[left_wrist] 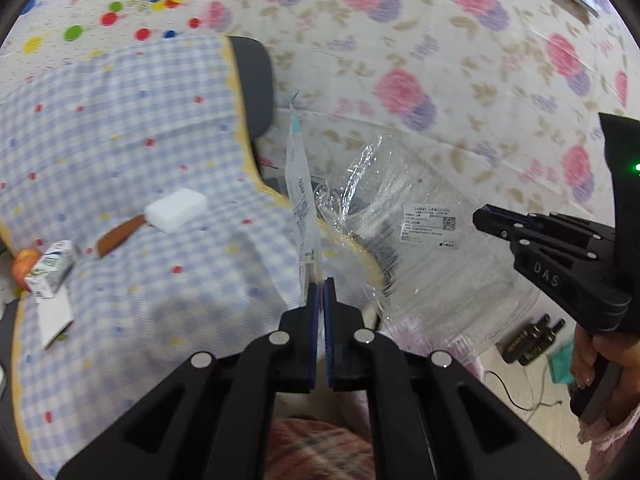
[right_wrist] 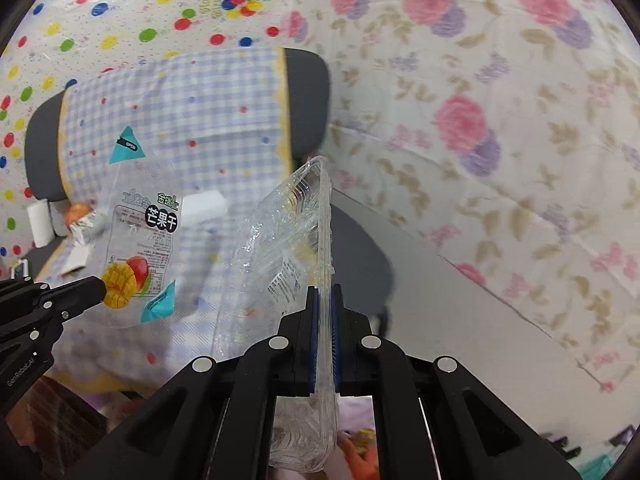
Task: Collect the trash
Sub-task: 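Carry the plastic bag and tray over the trash bin with both tools, then open both tools to drop the plastic items into the bin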
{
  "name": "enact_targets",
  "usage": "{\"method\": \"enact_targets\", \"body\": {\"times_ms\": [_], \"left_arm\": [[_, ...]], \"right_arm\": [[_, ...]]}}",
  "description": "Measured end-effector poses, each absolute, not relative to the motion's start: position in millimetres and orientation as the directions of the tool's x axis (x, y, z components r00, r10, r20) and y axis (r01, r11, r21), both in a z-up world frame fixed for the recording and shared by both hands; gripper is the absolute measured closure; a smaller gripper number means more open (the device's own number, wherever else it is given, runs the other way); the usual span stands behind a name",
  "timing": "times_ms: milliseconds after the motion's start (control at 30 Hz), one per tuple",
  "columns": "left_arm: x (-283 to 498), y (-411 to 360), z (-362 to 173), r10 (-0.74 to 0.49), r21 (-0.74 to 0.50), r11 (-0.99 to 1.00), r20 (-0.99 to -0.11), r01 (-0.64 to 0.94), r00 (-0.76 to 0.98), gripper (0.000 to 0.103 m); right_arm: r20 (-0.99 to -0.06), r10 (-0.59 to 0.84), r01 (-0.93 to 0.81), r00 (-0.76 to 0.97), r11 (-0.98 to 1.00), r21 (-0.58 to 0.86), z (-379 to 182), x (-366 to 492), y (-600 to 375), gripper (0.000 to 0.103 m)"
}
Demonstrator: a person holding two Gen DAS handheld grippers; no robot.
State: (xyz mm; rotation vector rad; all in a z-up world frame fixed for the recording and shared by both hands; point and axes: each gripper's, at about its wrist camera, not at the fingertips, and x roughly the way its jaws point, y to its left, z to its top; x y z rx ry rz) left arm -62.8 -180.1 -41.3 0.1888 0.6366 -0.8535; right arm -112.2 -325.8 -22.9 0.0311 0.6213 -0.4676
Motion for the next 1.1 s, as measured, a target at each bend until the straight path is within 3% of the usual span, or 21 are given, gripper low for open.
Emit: {"method": "enact_targets", "body": {"times_ms": [400,767,800,867,900,933,1033,1100], "left_arm": [[-134.2,-251.9,-102.1,-0.678,-0.114,0.491,-0.672,0.864,0.297,0.102],[-137.1,-289.9,-135.9,-0.626,-0.114,0.452,-0.747,0.885,0.224,0.102],[-135.1,-293.3,-138.1,-0.615,-0.108,0.453,-0.757,0.885,0.222,0.100],[-131.8,-298.4,-141.9,-0.599,-0.102,0.459,-0.769,0.882,0.223,0.077],[-129.6,-299.0,-142.6,-0.598,-0.103,0.465,-0.769,0.879,0.226,0.052],[-127.3,-298.4,-142.1,-0.605,-0.109,0.468,-0.763,0.877,0.228,0.043],[-119.4,-292.7,-136.5,-0.621,-0.116,0.476,-0.747,0.872,0.239,0.043],[-112.3,-286.4,-131.2,-0.628,-0.121,0.496,-0.734,0.860,0.259,0.043]], "right_arm": [[-0.647,-0.565,0.591,0.513,0.779,-0.211,-66.5,-222.1,-365.1,0.096],[-0.724,-0.543,0.562,0.425,0.786,-0.259,-115.5,-217.1,-386.9,0.097],[-0.732,-0.533,0.556,0.425,0.792,-0.253,-117.6,-214.0,-387.8,0.097],[-0.747,-0.507,0.543,0.430,0.806,-0.234,-124.0,-205.5,-392.2,0.096],[-0.750,-0.500,0.541,0.433,0.810,-0.228,-125.9,-201.8,-393.7,0.095],[-0.754,-0.497,0.538,0.429,0.811,-0.228,-127.6,-197.7,-395.5,0.092],[-0.748,-0.484,0.541,0.454,0.817,-0.200,-123.0,-193.7,-397.9,0.080],[-0.740,-0.485,0.540,0.466,0.819,-0.197,-117.7,-193.0,-397.2,0.080]]}}
